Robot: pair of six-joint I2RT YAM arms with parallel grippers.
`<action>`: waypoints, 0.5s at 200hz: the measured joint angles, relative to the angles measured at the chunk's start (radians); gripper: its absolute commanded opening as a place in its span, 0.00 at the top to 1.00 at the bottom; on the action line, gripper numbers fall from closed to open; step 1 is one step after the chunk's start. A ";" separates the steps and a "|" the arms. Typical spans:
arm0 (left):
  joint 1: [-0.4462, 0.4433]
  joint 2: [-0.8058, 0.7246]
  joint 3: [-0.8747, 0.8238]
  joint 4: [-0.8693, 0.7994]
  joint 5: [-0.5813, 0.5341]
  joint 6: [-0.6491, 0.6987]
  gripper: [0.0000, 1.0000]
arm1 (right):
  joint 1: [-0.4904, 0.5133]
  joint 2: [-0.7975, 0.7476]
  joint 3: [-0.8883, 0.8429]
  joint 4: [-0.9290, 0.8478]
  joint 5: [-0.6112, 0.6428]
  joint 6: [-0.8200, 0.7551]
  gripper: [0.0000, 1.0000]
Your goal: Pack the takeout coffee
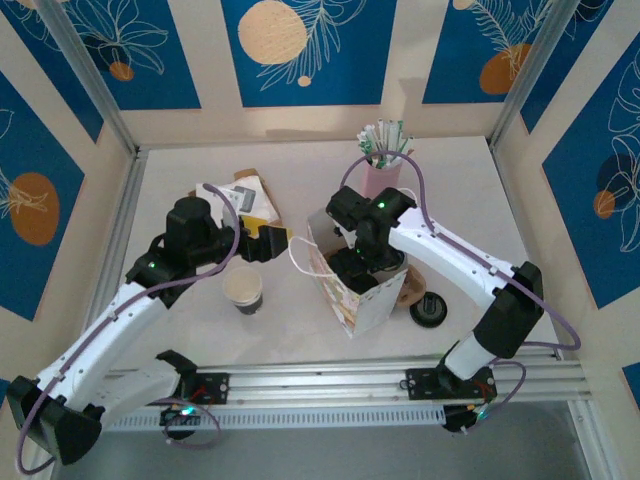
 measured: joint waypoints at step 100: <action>-0.010 0.000 0.026 -0.016 -0.008 0.001 0.07 | 0.019 -0.057 0.029 -0.010 0.015 0.023 0.18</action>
